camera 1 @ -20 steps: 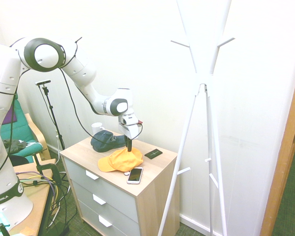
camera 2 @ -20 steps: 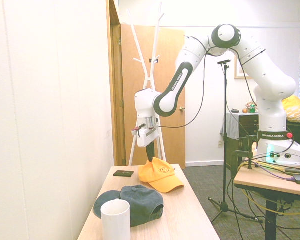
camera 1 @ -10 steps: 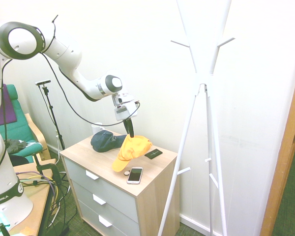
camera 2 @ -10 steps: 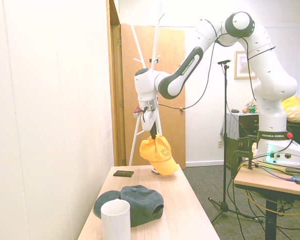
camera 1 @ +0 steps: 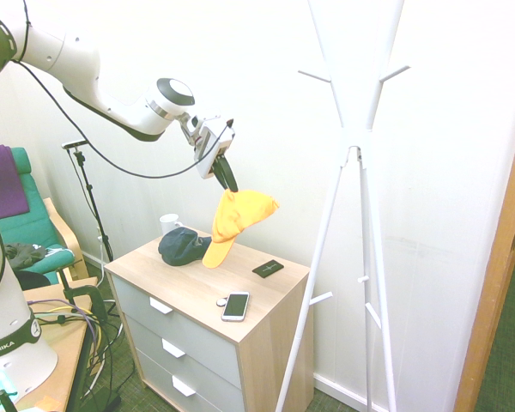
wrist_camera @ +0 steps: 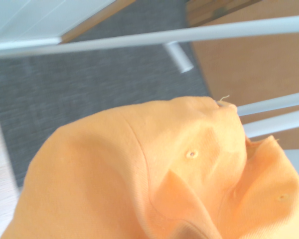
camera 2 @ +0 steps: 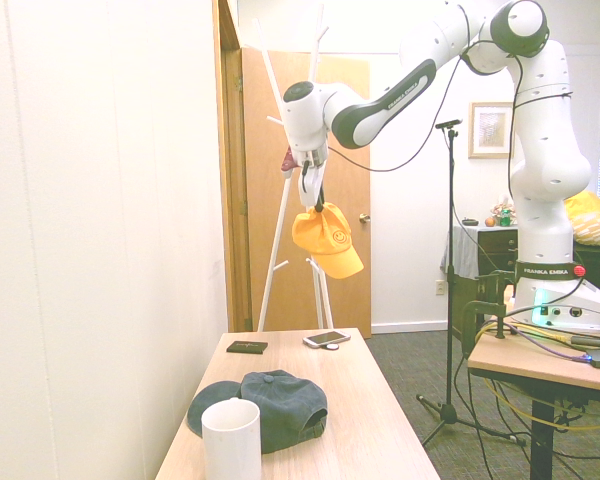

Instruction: Hang the cap

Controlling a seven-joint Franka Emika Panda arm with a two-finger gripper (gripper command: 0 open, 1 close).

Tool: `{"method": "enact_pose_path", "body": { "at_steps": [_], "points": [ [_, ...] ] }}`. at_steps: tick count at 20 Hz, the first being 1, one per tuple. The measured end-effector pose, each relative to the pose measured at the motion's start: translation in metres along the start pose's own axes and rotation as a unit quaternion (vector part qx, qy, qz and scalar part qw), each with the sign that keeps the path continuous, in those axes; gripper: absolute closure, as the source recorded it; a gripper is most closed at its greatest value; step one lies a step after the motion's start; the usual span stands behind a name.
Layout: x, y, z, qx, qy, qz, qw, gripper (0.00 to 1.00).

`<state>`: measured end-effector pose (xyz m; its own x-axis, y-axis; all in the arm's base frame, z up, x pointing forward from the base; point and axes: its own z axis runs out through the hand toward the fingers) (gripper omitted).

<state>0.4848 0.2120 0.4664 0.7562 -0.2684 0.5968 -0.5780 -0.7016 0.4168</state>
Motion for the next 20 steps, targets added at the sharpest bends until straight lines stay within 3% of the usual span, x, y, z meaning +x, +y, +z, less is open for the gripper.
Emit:
{"method": "enact_pose_path", "body": {
  "at_steps": [6, 14, 20],
  "points": [
    [0.057, 0.065, -0.067, -0.013, 0.056, 0.015, 0.998, 1.0],
    [0.114, 0.108, -0.091, -0.081, 0.142, 0.001, 0.987, 1.0],
    [0.147, 0.133, -0.121, -0.09, 0.176, 0.005, 0.98, 1.0]
  ]
}}
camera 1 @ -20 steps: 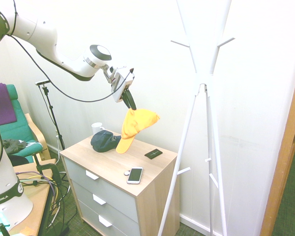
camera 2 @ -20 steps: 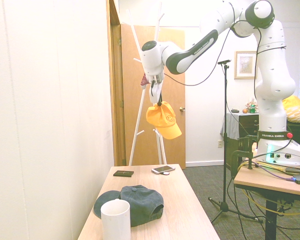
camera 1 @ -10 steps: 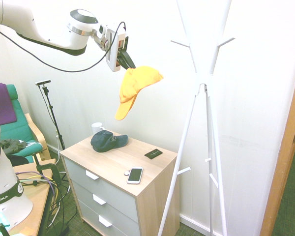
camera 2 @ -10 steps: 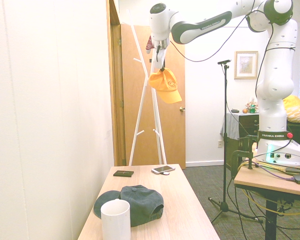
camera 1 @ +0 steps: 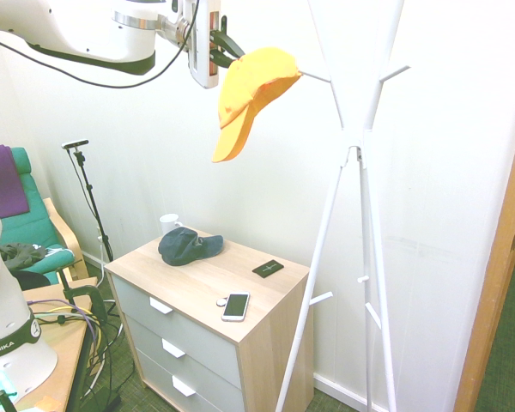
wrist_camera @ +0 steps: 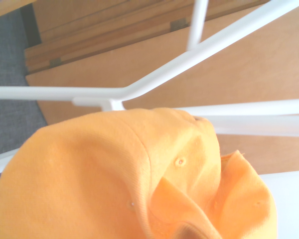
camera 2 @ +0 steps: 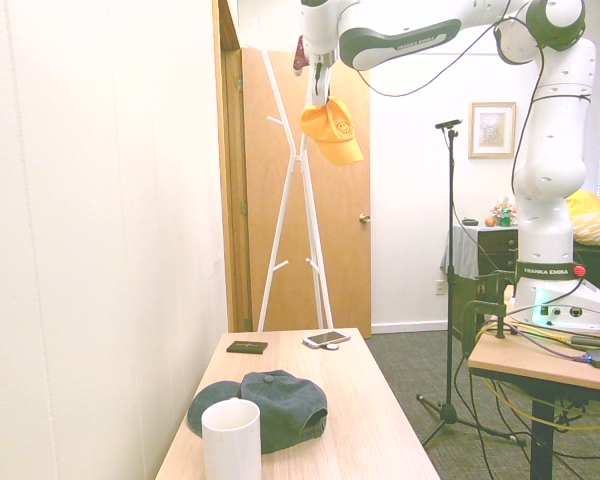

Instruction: Hang the cap

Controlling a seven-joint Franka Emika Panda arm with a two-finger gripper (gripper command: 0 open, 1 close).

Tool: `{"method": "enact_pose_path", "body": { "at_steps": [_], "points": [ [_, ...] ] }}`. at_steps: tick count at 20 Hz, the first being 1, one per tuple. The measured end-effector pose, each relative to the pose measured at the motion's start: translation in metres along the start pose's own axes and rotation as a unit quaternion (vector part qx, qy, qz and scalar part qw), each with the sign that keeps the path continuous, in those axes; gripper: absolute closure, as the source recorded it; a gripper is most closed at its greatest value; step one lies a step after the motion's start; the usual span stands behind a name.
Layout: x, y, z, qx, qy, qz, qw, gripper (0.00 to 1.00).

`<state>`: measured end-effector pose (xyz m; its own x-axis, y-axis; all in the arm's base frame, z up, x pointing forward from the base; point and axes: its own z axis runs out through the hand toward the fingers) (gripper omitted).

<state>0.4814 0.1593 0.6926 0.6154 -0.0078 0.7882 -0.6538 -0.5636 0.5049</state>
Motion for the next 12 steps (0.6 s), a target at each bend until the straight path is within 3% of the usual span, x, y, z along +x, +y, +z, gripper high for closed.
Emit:
{"method": "enact_pose_path", "body": {
  "at_steps": [6, 12],
  "points": [
    [0.032, 0.013, 0.015, 0.006, 0.006, 0.008, 1.0, 1.0],
    [0.033, -0.021, 0.058, 0.026, -0.011, -0.003, 1.0, 1.0]
  ]
}}
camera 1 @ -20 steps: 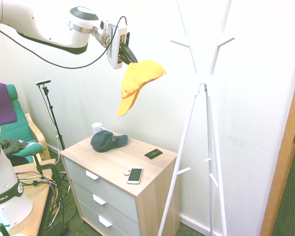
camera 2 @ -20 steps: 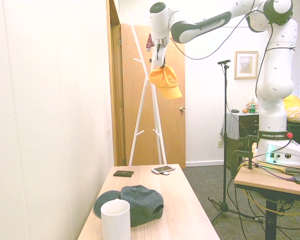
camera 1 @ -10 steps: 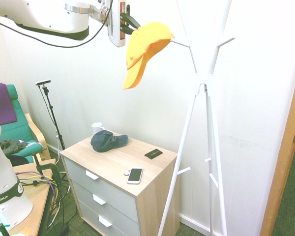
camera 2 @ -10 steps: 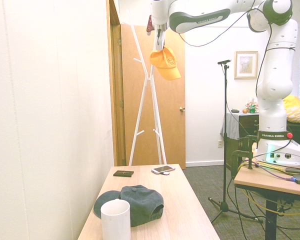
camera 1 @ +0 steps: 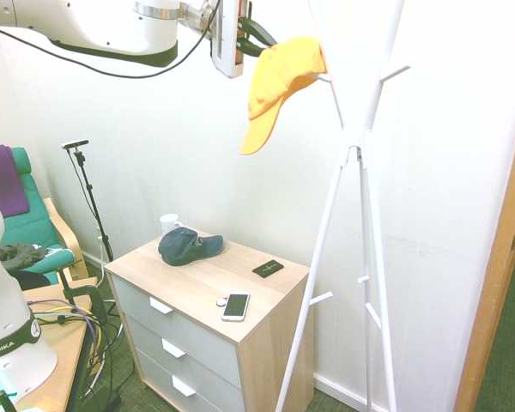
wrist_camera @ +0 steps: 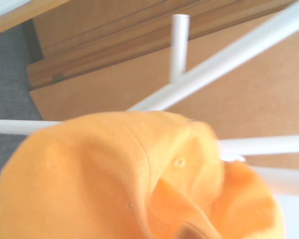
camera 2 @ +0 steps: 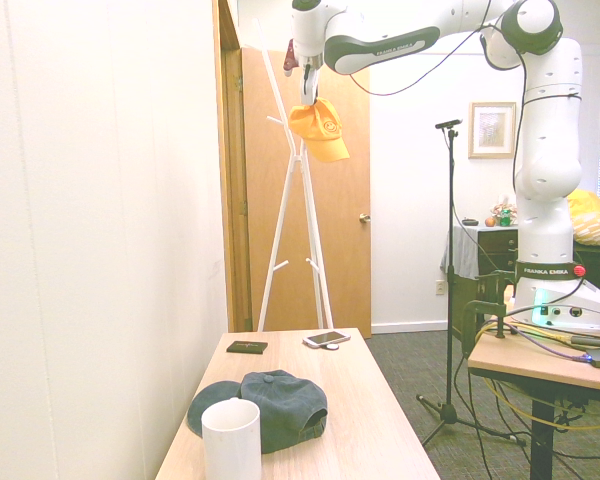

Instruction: Hang the cap

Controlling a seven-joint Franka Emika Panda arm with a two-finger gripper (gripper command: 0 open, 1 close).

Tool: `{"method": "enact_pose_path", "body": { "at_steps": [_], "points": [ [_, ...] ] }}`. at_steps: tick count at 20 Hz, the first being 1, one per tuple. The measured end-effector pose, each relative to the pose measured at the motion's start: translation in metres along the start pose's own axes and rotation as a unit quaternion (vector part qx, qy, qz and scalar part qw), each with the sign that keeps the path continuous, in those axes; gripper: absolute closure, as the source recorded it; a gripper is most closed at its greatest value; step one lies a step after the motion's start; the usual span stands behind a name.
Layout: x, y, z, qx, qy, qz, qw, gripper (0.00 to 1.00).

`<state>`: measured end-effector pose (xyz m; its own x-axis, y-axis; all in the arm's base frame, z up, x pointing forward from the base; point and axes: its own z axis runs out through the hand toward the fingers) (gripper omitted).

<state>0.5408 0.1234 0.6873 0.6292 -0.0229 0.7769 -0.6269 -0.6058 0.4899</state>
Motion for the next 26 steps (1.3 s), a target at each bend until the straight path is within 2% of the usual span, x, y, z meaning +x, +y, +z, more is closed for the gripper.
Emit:
{"method": "enact_pose_path", "body": {
  "at_steps": [6, 7, 22, 26],
  "points": [
    [-0.014, -0.028, 0.008, 0.016, -0.018, 0.003, 1.0, 1.0],
    [-0.017, -0.031, 0.009, 0.015, -0.019, 0.004, 1.0, 0.0],
    [-0.026, -0.041, 0.01, 0.02, -0.028, 0.017, 0.999, 0.0],
    [-0.026, -0.042, 0.001, 0.05, -0.059, 0.047, 0.996, 0.0]
  ]
}}
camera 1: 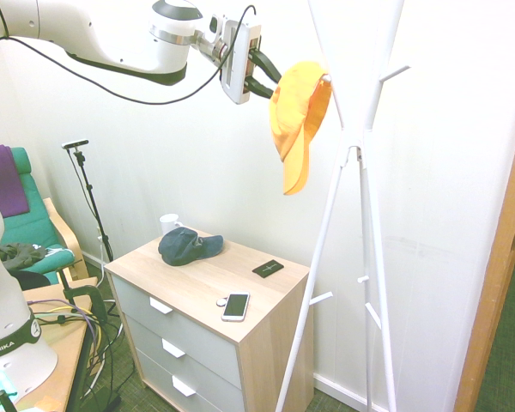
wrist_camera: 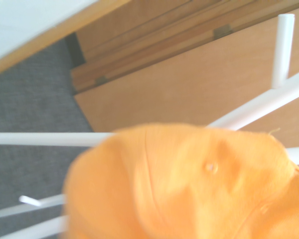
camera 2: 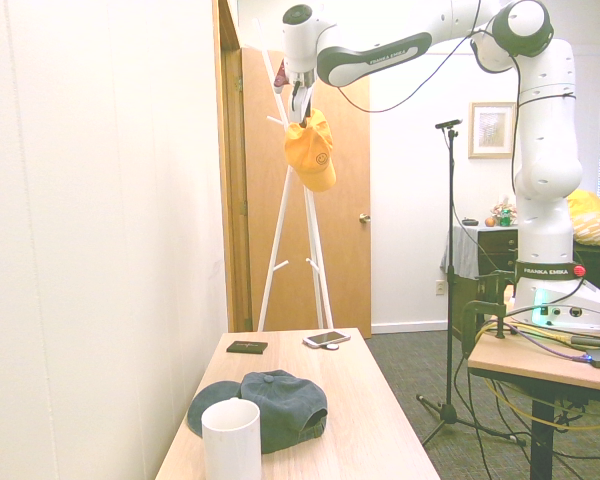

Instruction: Hang the cap

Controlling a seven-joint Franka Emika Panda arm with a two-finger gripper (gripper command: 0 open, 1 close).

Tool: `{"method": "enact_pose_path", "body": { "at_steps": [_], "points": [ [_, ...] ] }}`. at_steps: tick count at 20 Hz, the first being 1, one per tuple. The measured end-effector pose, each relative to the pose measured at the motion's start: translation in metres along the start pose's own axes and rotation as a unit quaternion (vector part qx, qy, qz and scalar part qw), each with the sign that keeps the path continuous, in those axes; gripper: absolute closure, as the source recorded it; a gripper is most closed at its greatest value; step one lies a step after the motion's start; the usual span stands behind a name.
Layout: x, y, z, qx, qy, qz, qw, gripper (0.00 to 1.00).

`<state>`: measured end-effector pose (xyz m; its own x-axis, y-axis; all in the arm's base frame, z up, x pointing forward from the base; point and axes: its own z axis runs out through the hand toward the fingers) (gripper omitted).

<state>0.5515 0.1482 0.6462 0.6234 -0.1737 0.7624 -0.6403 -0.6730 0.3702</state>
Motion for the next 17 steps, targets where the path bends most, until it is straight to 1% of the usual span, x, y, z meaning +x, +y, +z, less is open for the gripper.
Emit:
{"method": "enact_pose_path", "body": {
  "at_steps": [2, 4, 7, 9, 11, 15, 16, 17],
  "points": [
    [0.002, 0.001, -0.01, 0.03, -0.035, 0.022, 0.999, 0.0],
    [0.003, 0.001, -0.019, 0.065, -0.079, 0.043, 0.994, 0.0],
    [-0.008, -0.011, -0.025, 0.12, -0.151, 0.059, 0.979, 0.0],
    [-0.016, -0.022, -0.026, 0.157, -0.198, 0.067, 0.965, 0.0],
    [-0.023, -0.03, -0.027, 0.194, -0.245, 0.075, 0.947, 0.0],
    [-0.044, -0.048, -0.018, 0.266, -0.325, 0.082, 0.904, 0.0],
    [-0.053, -0.053, -0.012, 0.274, -0.335, 0.081, 0.898, 0.0],
    [-0.064, -0.059, -0.005, 0.276, -0.34, 0.077, 0.896, 0.0]
  ]
}}
